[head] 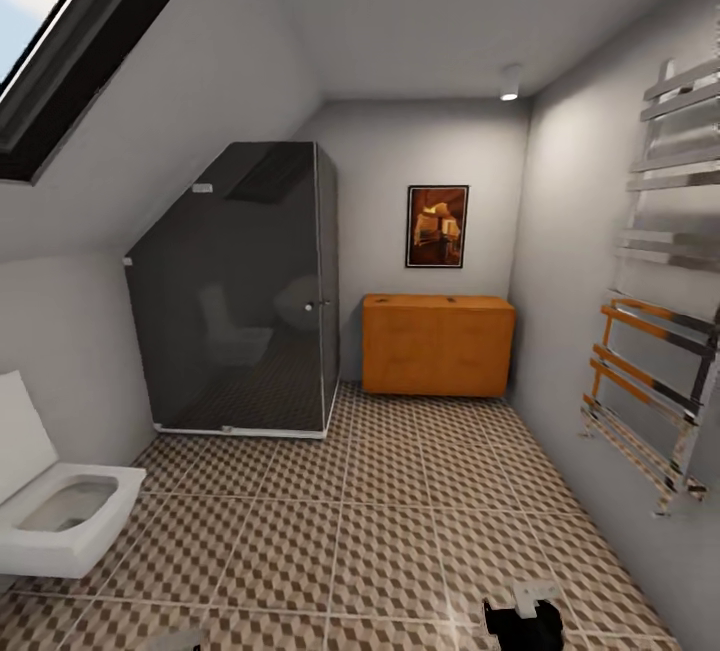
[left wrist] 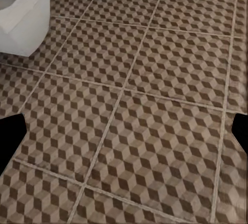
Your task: Take the four mousetraps from the cabinet in the bathroom and place them on the bathroom floor. Make sure all four end up on the same floor surface, and ensure that at least two of them are either under or directly next to the same bathroom sink.
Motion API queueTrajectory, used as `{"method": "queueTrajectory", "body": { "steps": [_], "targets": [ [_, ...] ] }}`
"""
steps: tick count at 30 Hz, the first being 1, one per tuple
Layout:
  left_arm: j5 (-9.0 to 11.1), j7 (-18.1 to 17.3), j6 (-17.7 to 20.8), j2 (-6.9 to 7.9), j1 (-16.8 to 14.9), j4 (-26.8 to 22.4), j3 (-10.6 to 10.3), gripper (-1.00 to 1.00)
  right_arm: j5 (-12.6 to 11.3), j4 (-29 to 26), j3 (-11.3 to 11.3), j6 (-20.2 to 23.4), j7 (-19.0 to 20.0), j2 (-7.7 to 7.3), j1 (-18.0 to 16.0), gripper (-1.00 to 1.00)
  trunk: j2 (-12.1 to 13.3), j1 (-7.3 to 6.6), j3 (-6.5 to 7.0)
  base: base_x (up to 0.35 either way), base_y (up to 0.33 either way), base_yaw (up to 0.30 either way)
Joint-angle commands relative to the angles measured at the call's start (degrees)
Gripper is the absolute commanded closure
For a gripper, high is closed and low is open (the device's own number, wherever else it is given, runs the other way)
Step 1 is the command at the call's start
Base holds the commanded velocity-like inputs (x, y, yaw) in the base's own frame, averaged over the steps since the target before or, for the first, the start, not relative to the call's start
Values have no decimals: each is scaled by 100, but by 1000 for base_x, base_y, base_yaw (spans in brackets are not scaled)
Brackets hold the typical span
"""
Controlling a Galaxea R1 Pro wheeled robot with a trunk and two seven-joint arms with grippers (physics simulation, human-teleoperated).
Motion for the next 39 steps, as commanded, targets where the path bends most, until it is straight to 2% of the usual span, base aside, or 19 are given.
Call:
{"method": "queueTrajectory", "body": {
  "steps": [1,26,39],
  "targets": [
    [-17,41,-10,-3,-1,6,-36,-100,-36,18,48,-26,-4,4,-6,-100,-4,6,-2,321,-98,-61],
    [-19,45,-9,-3,0,8,-27,-100,-42,18,48,-34,-4,4,-6,-100,-4,6,-2,321,-97,-6],
    [-19,45,-9,-3,-1,7,-31,-100,-40,18,48,-35,-4,4,-6,-100,-4,6,-2,321,-68,-133]
  ]
}}
